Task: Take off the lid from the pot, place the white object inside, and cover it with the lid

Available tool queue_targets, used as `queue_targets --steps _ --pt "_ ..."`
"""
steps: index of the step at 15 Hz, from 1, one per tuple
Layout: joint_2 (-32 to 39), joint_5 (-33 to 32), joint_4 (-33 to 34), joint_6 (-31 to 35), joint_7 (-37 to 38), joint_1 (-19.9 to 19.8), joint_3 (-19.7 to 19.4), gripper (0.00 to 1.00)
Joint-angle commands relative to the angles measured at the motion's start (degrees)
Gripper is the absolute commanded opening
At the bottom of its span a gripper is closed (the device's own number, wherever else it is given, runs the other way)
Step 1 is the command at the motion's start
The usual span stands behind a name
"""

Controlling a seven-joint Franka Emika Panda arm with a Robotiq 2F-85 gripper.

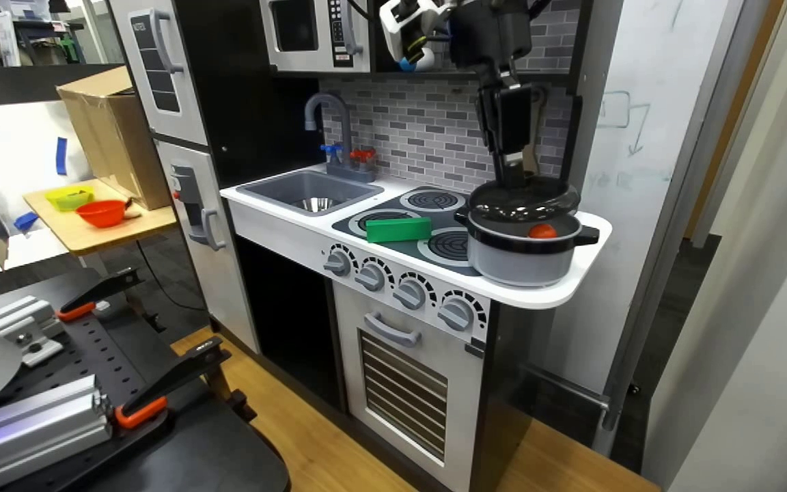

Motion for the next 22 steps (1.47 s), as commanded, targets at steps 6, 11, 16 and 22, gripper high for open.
queue_targets --steps 6,11,16,22 --pt "-0.5 1.8 -0.4 -0.4 -1.5 0.6 -1.5 0.97" --pt "-3.1 -1.2 -2.9 0.3 0.2 1.2 -2.8 1.0" --pt "-15.6 -11.0 -15.4 0.5 5.6 3.2 -0.3 1.0" --pt "-33.7 -13.6 -35.0 -0.6 15.5 2.9 13.7 1.0"
